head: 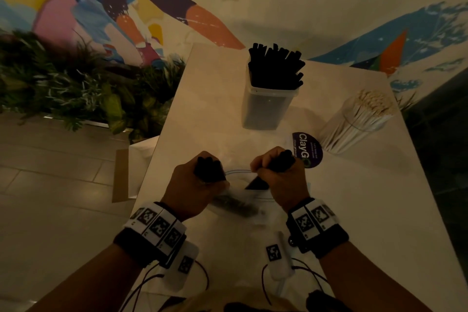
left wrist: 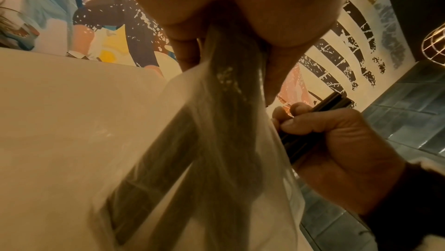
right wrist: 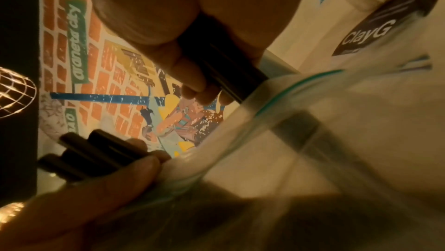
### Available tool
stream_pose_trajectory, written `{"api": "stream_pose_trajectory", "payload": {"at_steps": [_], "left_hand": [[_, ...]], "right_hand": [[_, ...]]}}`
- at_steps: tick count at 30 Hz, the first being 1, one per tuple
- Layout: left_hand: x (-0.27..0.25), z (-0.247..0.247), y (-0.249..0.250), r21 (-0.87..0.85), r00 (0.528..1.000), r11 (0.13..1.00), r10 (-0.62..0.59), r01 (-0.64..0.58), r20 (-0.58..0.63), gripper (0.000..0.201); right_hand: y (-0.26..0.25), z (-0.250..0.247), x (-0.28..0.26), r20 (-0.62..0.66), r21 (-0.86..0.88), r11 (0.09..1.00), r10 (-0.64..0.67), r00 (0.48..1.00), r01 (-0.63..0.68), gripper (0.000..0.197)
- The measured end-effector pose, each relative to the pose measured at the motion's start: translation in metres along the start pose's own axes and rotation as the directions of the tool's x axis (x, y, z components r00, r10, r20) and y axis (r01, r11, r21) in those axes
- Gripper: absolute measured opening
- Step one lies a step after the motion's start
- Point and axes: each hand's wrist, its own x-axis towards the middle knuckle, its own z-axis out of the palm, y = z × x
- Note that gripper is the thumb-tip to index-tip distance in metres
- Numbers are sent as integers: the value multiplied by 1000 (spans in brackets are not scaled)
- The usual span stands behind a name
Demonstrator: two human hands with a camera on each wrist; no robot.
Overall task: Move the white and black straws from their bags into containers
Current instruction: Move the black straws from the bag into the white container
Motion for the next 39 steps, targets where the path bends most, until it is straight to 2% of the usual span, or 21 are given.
{"api": "stream_pose_trajectory", "payload": {"at_steps": [7,11,15,19,24,29,34,36,39], "left_hand": [[2,0,-2,21,1000,999,23,-24,11,30],[2,0,-3,25,1000,1000,13,-14,14,31],[1,-1,-3,1,1000,1000,17,-17,15,34],[1,-1,-5,-2,1000,1000,-7,7,8,37],[2,-1,-6,19,1000,1000,-8,7,14,36],[1,-2,-6,-19,1000,1000,0,0,16,34],[1,-2,-8,-41,1000,999,-4,4,6,28],[1,-2,-9,-38,1000,999,4,-4,2,27],[1,-2,-9,-19,1000,1000,19,-18,2,29]], "right_hand": [[18,-3,3,37,17,988,156,987,-156,43],[16,-6,5,38,90,986,138,990,-141,35],[-9,-8,5,23,174,979,101,995,-104,32],[-47,-14,19,-12,337,942,19,1000,-14,40],[-102,-29,55,-44,383,902,-200,979,202,36],[-148,-42,107,-167,360,795,-461,872,489,43],[-171,-45,143,-246,309,705,-589,770,639,40],[-169,-43,153,-267,319,717,-560,785,620,34],[-151,-37,159,-265,339,778,-460,847,529,27]]}}
